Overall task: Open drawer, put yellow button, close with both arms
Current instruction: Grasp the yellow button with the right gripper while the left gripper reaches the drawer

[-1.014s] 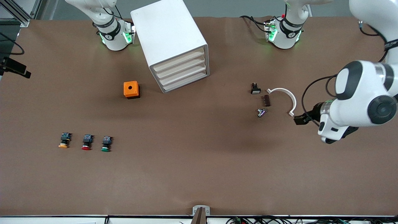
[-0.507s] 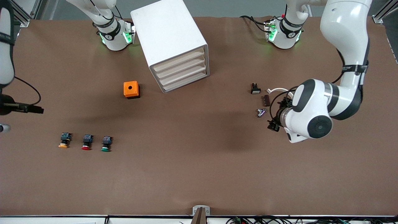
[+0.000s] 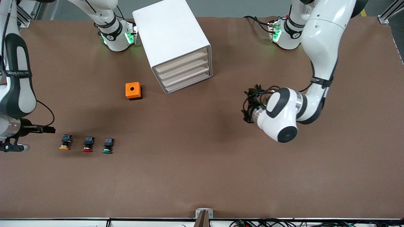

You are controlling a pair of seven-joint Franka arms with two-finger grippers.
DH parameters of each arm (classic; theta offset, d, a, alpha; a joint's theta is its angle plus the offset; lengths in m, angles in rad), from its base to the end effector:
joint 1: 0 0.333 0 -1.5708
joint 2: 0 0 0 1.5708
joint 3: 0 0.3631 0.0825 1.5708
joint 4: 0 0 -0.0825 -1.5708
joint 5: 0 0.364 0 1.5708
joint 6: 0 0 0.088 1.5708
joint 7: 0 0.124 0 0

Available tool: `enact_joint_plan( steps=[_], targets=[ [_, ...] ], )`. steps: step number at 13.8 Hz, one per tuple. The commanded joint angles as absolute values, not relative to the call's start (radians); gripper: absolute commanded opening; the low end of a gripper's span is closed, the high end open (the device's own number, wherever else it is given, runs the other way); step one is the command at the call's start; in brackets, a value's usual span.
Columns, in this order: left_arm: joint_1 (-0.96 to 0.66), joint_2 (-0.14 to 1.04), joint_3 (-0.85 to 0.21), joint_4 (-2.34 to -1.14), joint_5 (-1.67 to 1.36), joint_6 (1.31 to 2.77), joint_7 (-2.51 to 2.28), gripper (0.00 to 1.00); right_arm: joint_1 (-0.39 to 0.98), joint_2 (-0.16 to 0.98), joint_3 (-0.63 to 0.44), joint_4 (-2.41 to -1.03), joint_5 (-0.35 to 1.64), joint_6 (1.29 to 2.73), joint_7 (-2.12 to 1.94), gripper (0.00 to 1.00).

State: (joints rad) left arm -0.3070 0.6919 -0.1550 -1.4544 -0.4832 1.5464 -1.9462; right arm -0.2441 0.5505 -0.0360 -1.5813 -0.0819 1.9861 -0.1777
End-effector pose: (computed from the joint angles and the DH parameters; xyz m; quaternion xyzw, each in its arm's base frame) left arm 0.5716 -0.3281 0.3010 -0.6294 -0.6673 0.3634 0.1626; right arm 0.6543 -0.1909 0.3406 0.9959 -0.0298 -0.0811 0.0281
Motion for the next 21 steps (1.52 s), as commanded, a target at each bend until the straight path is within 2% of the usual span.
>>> enact_joint_plan(
  steps=[1, 10, 15, 17, 20, 21],
  targets=[
    [-0.331, 0.724, -0.15, -1.43, -0.653, 1.523, -2.063, 1.0, -0.255, 0.624, -0.023, -1.554, -0.094, 2.029, -0.183, 1.0],
    [-0.429, 0.749, -0.15, -1.425, -0.998, 1.525, -2.353, 0.98, -0.258, 0.733, -0.023, -1.563, -0.094, 2.111, -0.189, 1.0],
    [-0.506, 0.761, -0.141, -1.425, -1.048, 1.529, -2.433, 0.77, -0.258, 0.75, -0.023, -1.601, -0.095, 2.223, -0.193, 1.0],
    [-0.521, 0.775, -0.146, -1.424, -1.055, 1.529, -2.427, 0.59, -0.259, 0.755, -0.023, -1.603, -0.095, 2.238, -0.221, 1.0],
    [-0.554, 0.776, -0.149, -1.424, -1.066, 1.529, -2.428, 0.59, -0.259, 0.755, -0.023, -1.611, -0.095, 2.246, -0.233, 1.0],
    [-0.557, 0.776, -0.149, -1.424, -1.08, 1.529, -2.428, 0.58, -0.259, 0.755, -0.023, -1.612, -0.095, 2.244, -0.233, 0.95]
  ],
)
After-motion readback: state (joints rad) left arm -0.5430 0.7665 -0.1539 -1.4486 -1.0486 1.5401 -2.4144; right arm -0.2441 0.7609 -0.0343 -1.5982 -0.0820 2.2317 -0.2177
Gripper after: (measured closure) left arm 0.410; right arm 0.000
